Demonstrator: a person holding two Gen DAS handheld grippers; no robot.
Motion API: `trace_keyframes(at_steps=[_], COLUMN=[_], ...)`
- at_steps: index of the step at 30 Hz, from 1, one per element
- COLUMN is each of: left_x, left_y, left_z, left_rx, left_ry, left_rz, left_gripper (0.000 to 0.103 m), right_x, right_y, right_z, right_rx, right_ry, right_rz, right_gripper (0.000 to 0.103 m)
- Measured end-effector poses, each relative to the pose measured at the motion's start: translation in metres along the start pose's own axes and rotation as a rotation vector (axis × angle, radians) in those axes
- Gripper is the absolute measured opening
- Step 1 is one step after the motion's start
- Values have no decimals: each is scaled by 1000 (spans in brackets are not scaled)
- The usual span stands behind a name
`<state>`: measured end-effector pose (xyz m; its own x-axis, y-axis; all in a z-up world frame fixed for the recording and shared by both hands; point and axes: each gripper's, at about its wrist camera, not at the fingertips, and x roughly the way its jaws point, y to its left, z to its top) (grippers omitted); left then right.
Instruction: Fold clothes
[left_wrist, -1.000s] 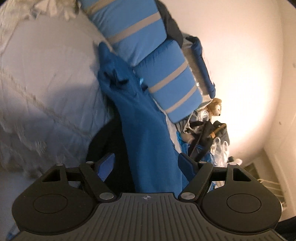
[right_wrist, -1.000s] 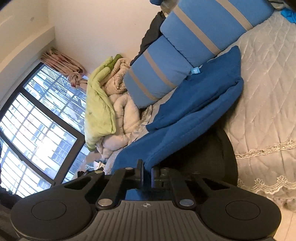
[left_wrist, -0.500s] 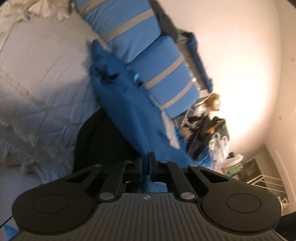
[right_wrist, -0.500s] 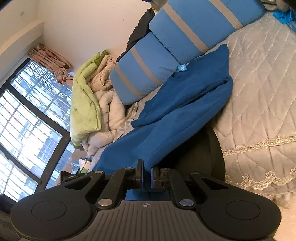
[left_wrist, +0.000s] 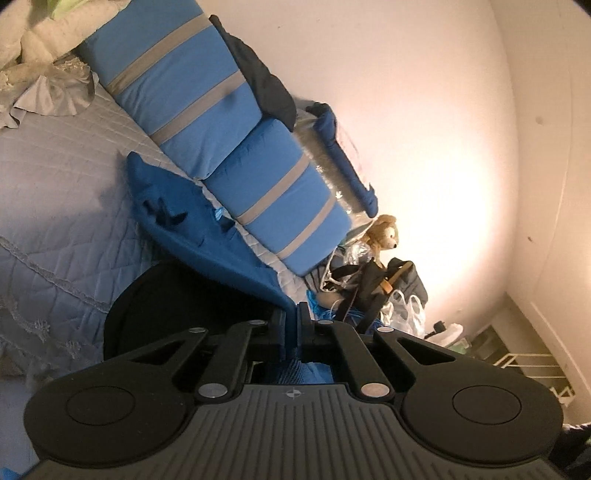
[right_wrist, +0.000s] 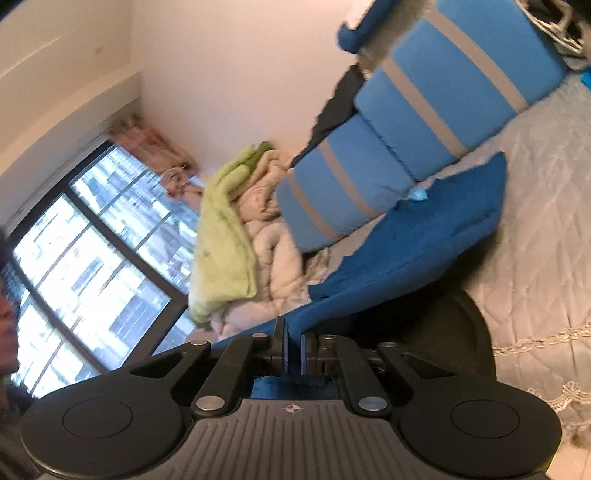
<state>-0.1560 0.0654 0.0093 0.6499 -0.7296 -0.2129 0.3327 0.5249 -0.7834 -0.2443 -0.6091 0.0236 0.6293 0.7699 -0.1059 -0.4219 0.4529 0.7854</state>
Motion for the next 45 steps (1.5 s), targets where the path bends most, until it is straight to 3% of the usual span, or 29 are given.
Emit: trace_keyframes(at_steps=[5, 14, 18, 34, 45], left_x=[4, 35, 47, 87, 131], left_y=[13, -1, -1, 20, 54], left_z=[2, 39, 55, 97, 133], left_rx=[-40, 116, 140, 134, 73], left_ry=[-33, -92, -108, -127, -133], left_rz=[-3, 65, 89, 150, 124], left_gripper=[5, 5, 5, 5, 5], right_x=[-5, 30, 42, 82, 121], right_y=[-5, -13, -19, -32, -66], right_z=[1, 41, 57, 102, 140], right_rx=[16, 40, 56, 21, 20], right_ry=[-36, -106, -129, -138, -141], right_rz=[0, -74, -112, -188, -249], right_gripper=[8, 8, 8, 8, 8])
